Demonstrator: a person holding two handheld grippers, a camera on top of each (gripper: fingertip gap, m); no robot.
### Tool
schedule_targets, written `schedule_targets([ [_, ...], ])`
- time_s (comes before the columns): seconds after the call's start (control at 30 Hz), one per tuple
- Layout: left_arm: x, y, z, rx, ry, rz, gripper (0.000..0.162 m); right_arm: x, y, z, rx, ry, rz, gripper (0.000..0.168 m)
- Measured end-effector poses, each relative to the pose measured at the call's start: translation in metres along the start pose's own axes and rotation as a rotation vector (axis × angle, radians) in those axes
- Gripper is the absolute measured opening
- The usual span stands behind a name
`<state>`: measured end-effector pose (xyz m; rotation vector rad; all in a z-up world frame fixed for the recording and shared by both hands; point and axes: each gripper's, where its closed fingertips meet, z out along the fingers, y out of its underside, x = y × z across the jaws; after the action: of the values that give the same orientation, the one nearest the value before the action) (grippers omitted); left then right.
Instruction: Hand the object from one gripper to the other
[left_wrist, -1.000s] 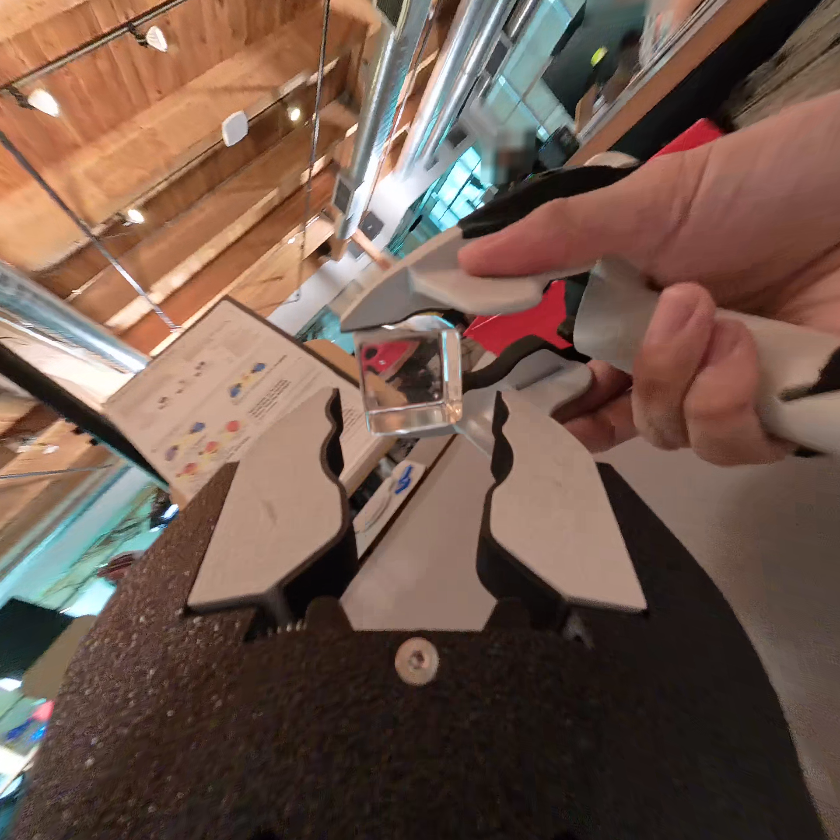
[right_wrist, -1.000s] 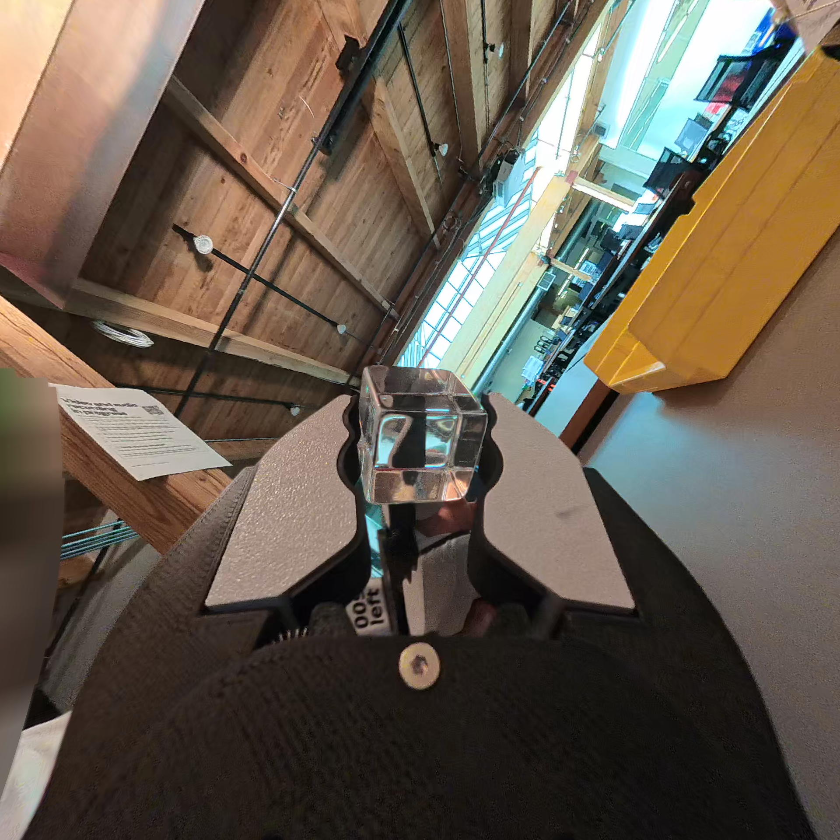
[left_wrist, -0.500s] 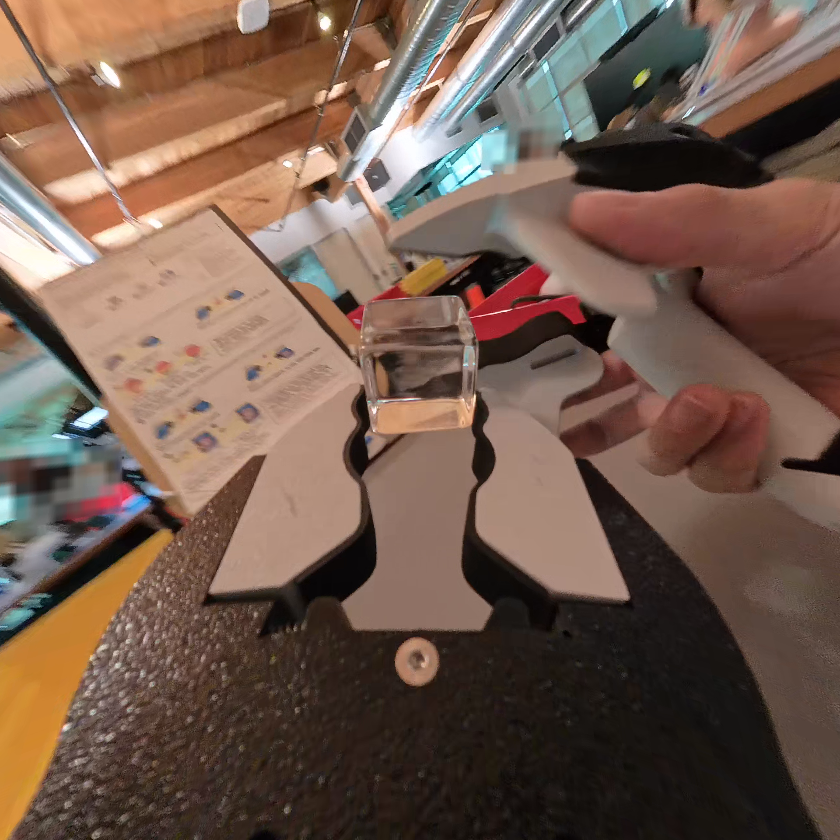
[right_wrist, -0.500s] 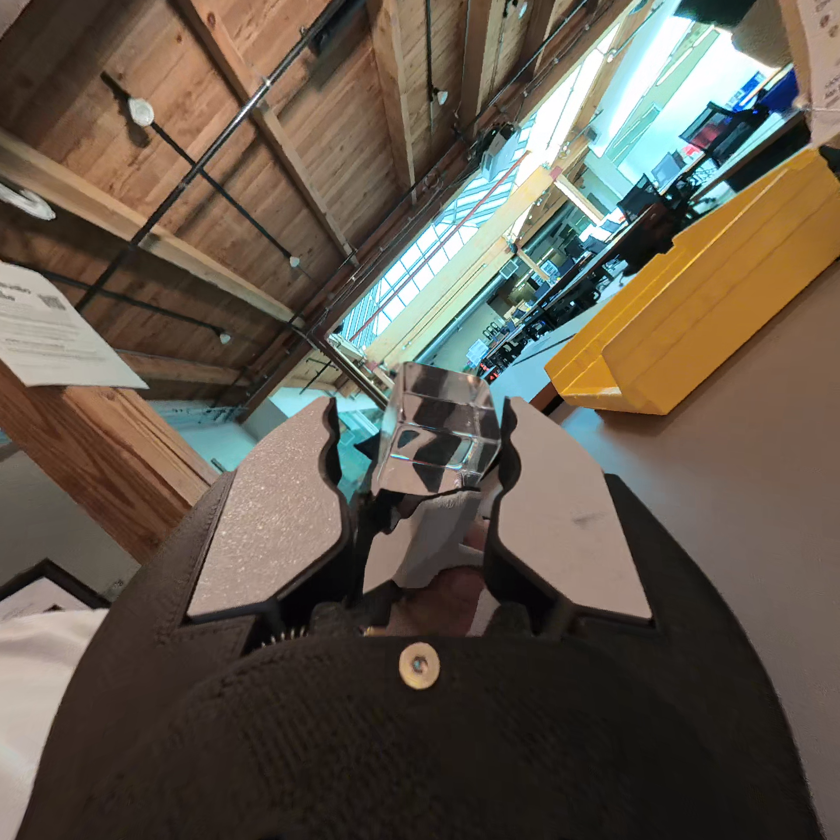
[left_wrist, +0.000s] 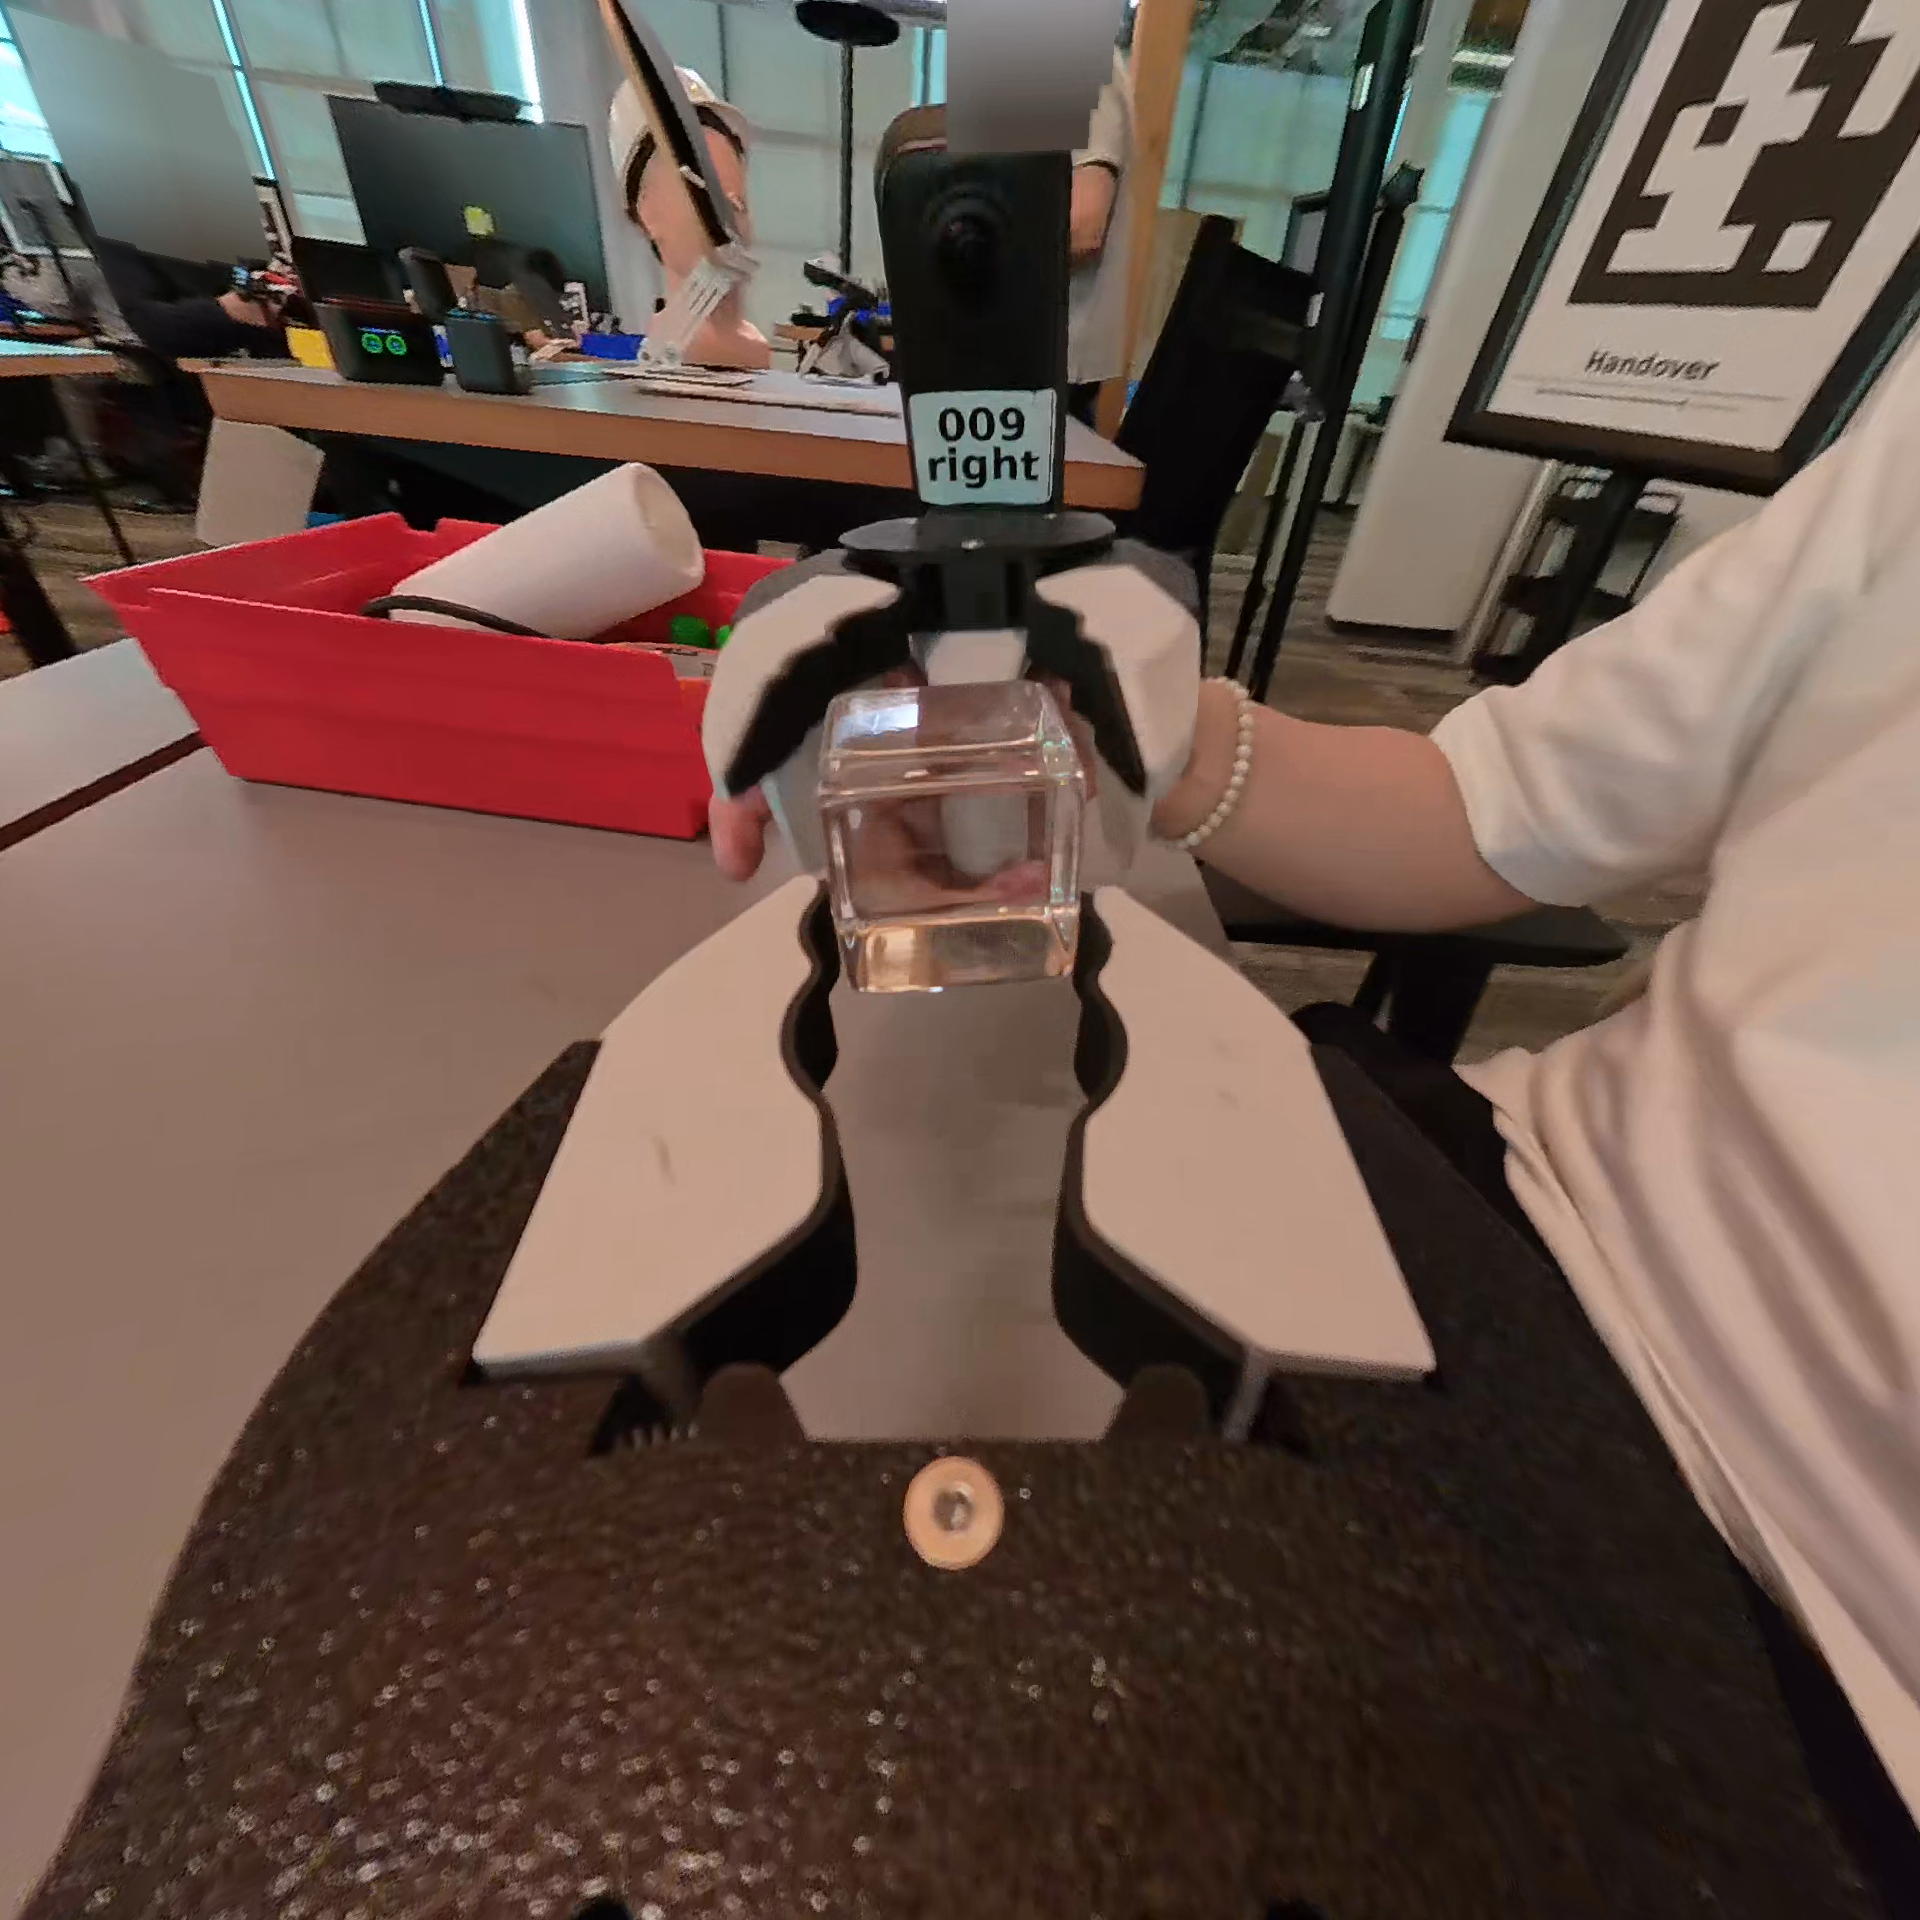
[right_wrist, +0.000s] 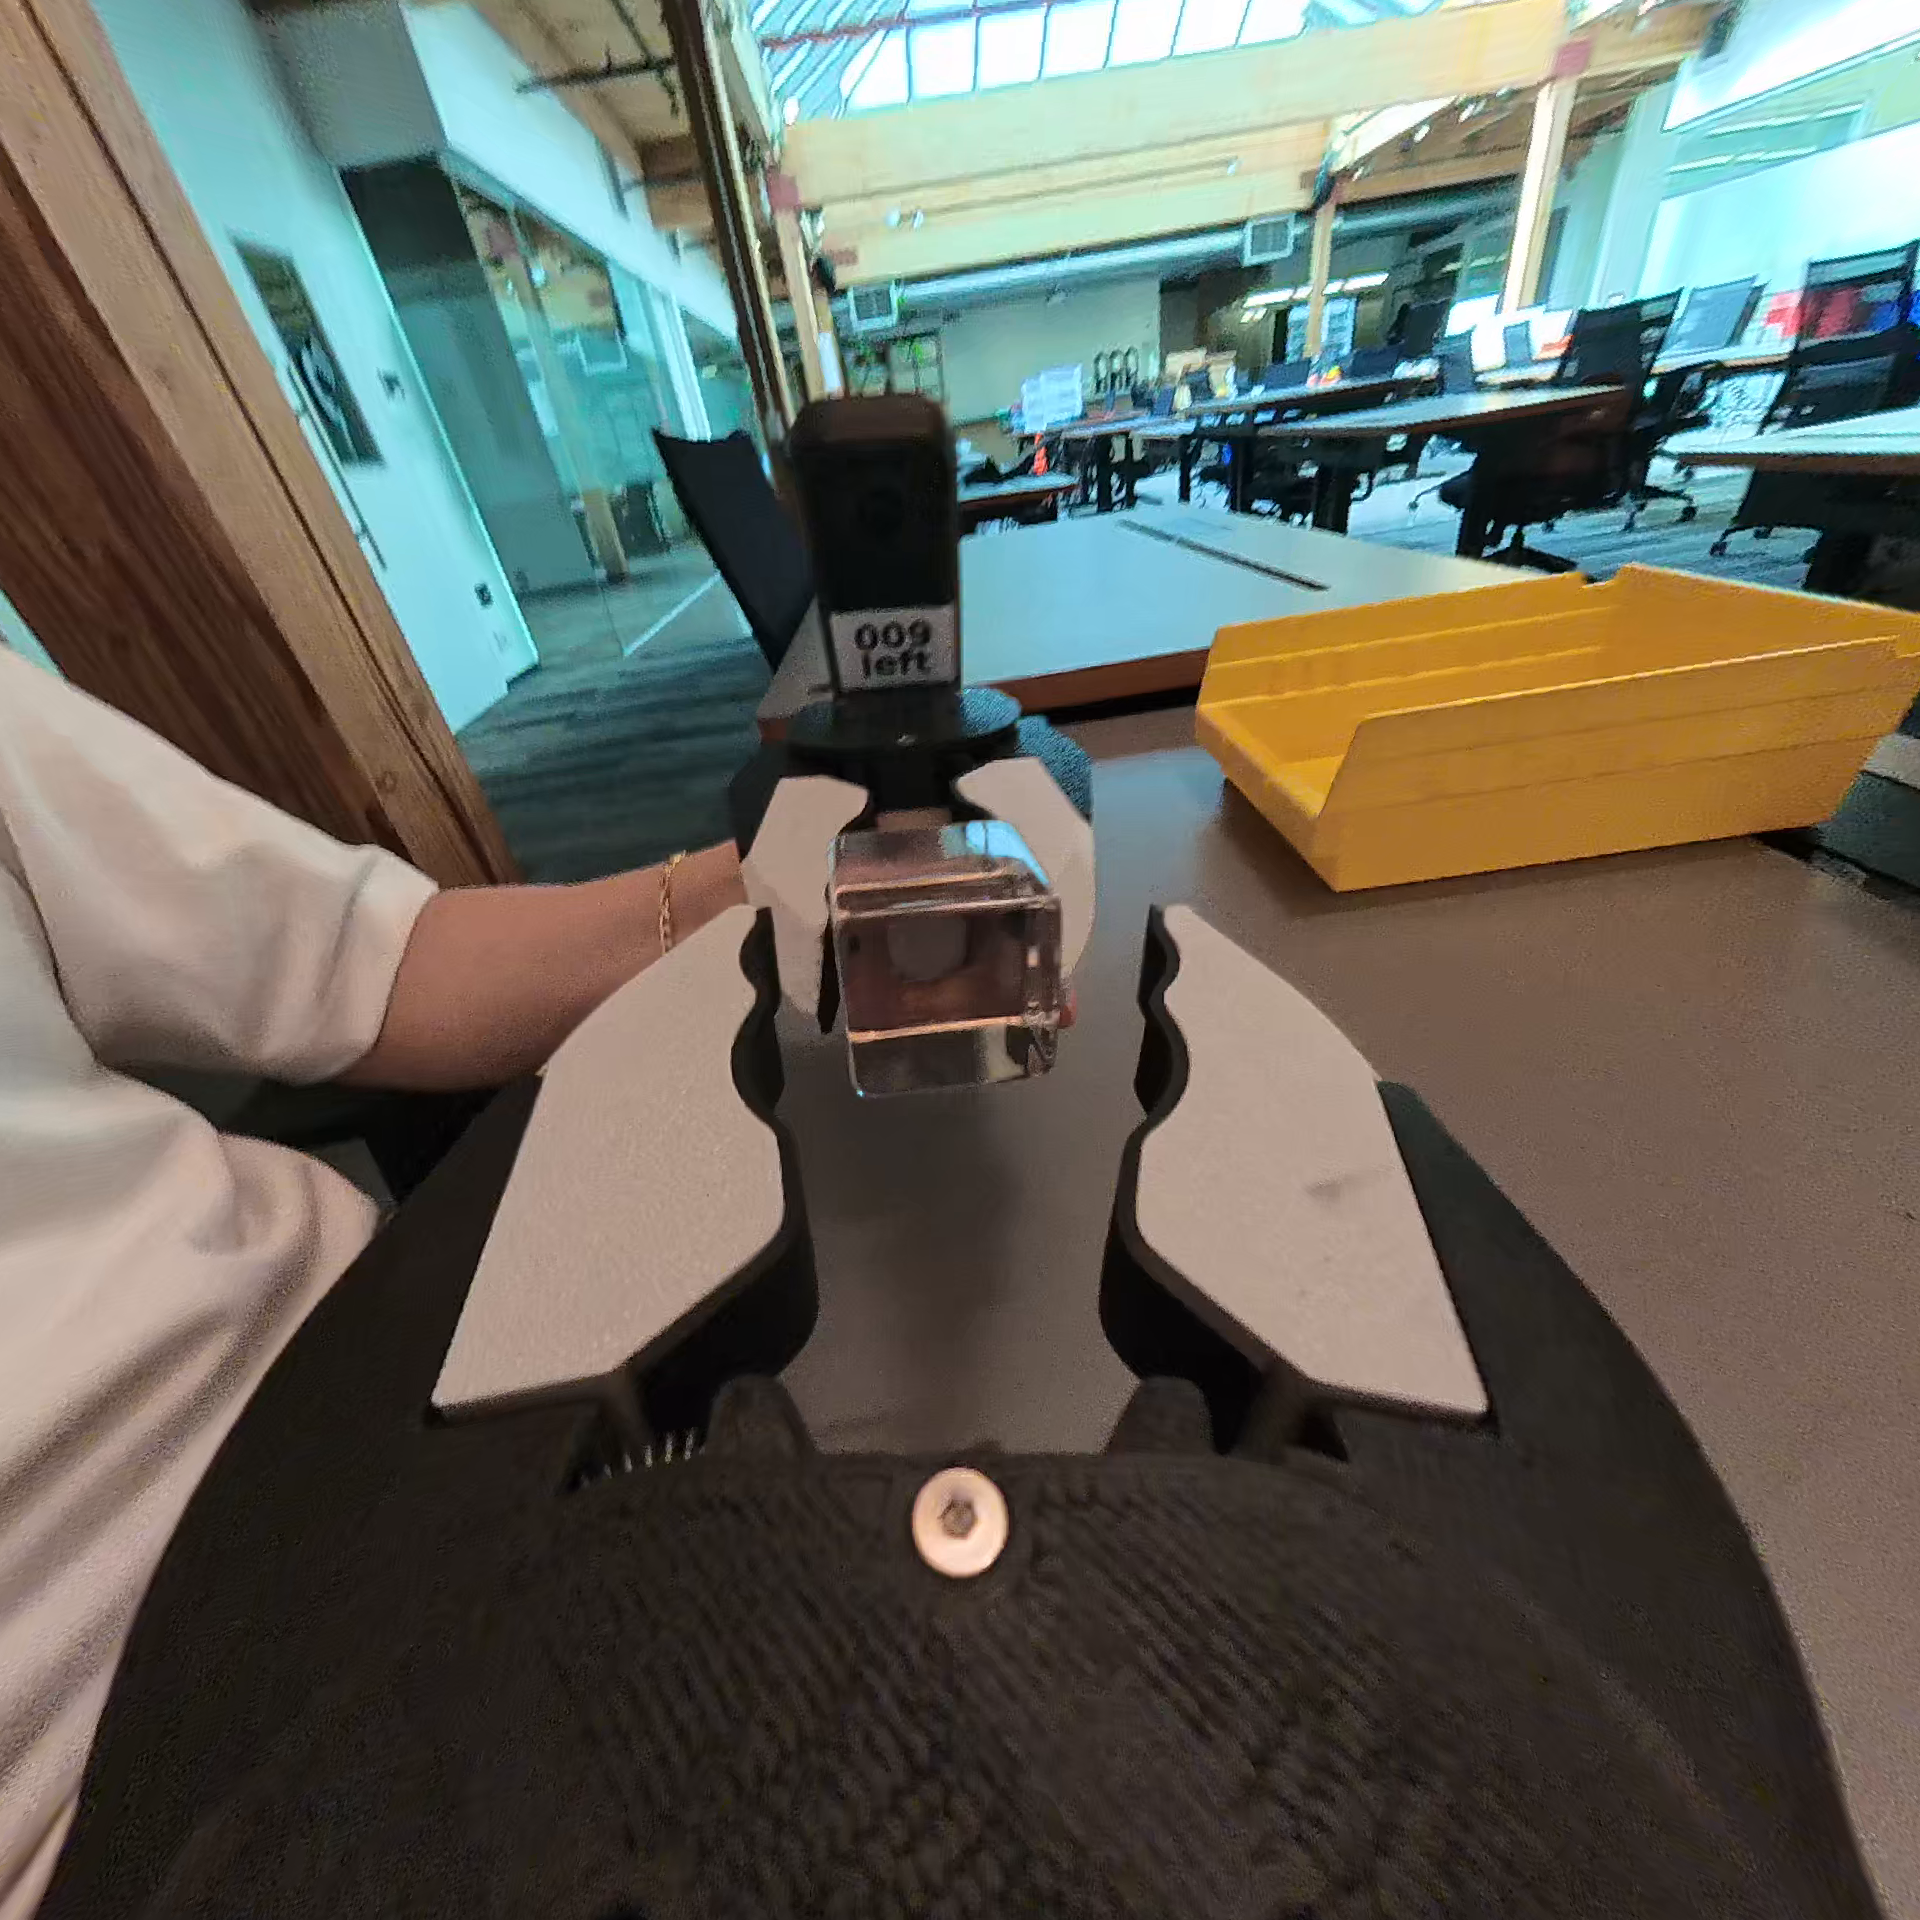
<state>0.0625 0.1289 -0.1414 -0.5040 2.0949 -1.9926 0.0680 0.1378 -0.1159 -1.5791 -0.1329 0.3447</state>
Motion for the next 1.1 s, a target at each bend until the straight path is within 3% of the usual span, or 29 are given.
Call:
schedule_targets([
  [0.17, 0.007, 0.004, 0.002, -0.002, 0.056, -0.014, 0.043, -0.008, 0.009, 0.007, -0.063, 0.005, -0.138, 0.045],
  [0.37, 0.01, 0.008, 0.002, -0.043, 0.074, -0.015, 0.043, -0.013, 0.006, 0.007, -0.06, -0.004, -0.189, 0.045],
  [0.53, 0.008, 0.003, 0.001, -0.019, 0.059, -0.012, 0.043, -0.01, 0.004, 0.007, -0.074, -0.001, -0.122, 0.045],
  [0.67, -0.027, -0.008, 0.0, 0.047, -0.246, 0.102, 0.045, 0.025, -0.005, -0.002, 0.008, 0.188, -0.038, 0.045],
  [0.73, -0.039, -0.016, -0.002, 0.074, -0.408, 0.207, 0.057, 0.052, -0.011, -0.013, 0.11, 0.335, 0.092, 0.045],
  [0.87, -0.051, -0.016, 0.01, -0.025, -0.664, 0.404, 0.065, 0.08, -0.011, -0.032, 0.256, 0.524, 0.223, 0.045],
  [0.93, -0.06, -0.011, 0.013, -0.107, -0.825, 0.467, 0.065, 0.077, -0.014, -0.03, 0.278, 0.529, 0.21, 0.045],
  [1.0, -0.057, -0.011, 0.017, -0.118, -0.892, 0.534, 0.053, 0.069, -0.017, -0.024, 0.285, 0.522, 0.171, 0.045],
  [1.1, -0.057, -0.015, 0.014, -0.071, -0.953, 0.538, 0.049, 0.06, -0.021, -0.017, 0.273, 0.502, 0.142, 0.045],
])
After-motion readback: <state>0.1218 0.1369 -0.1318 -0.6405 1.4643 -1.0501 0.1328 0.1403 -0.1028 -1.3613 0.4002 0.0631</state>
